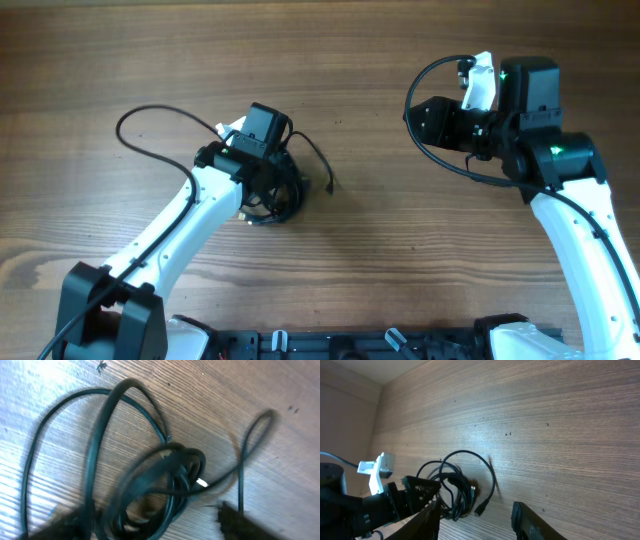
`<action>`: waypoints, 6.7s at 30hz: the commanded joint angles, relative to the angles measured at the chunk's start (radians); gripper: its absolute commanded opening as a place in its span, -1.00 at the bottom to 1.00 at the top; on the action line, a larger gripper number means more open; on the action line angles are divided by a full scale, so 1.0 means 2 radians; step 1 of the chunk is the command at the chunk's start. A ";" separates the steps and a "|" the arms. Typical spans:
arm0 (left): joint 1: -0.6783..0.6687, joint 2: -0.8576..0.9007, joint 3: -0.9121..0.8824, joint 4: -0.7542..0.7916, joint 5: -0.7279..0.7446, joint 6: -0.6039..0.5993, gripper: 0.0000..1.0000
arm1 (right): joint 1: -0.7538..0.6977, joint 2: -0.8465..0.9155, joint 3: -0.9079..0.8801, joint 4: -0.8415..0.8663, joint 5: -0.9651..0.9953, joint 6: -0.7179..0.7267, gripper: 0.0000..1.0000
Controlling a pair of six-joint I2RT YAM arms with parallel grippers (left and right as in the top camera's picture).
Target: Untangle cables
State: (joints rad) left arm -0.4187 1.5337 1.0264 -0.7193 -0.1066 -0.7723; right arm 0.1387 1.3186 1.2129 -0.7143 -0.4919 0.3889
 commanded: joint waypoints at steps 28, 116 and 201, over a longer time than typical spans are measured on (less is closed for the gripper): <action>-0.077 0.085 -0.023 -0.003 0.036 0.267 0.36 | -0.001 0.001 0.009 -0.010 0.012 -0.012 0.06; 0.231 0.031 0.091 0.237 0.818 -0.519 -0.92 | 0.245 0.126 0.008 0.323 -0.083 -0.077 -0.56; 0.204 0.031 0.091 0.114 0.756 -0.247 -0.92 | 0.224 0.092 0.008 0.285 0.132 -0.110 -0.17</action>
State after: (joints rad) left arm 0.0051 1.6028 1.1992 -0.4904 1.3643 -1.2629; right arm 0.5941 1.4605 1.2255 -0.1707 -0.2733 0.1535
